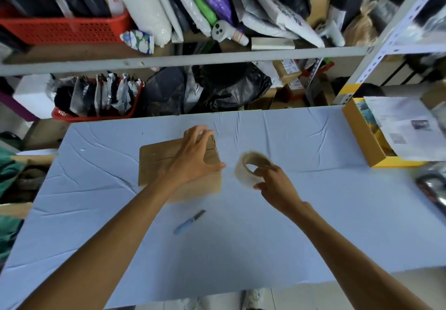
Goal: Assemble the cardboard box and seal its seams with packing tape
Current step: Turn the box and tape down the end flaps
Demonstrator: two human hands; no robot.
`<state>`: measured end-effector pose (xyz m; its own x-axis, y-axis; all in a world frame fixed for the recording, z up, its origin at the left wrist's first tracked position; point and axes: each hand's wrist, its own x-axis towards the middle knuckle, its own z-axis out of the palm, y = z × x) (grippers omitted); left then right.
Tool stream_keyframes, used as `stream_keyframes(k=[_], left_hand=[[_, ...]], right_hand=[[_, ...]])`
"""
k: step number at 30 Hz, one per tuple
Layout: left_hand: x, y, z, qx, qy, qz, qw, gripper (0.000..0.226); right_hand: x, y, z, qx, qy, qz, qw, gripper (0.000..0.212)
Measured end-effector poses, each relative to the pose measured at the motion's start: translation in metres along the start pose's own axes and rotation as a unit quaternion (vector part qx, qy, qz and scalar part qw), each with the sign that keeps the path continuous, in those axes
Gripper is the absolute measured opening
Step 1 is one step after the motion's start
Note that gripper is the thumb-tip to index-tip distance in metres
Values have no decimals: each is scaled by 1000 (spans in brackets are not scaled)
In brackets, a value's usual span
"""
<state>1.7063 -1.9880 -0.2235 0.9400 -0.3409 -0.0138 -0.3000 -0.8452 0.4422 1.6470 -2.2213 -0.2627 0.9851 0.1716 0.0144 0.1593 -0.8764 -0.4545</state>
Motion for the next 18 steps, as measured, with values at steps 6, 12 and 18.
stream_keyframes(k=[6,12,18], left_hand=[[13,49,-10,-213,33,49,975,34],[22,52,-20,-287,81,-43,954,32],[21,45,-31,-332,-59,-134,932,11]], right_hand=[[19,-29,-68,32,93,-32,995,32],[14,-42,-79,42,101,-27,994,37],[6,-43,-79,41,110,-52,992,34]])
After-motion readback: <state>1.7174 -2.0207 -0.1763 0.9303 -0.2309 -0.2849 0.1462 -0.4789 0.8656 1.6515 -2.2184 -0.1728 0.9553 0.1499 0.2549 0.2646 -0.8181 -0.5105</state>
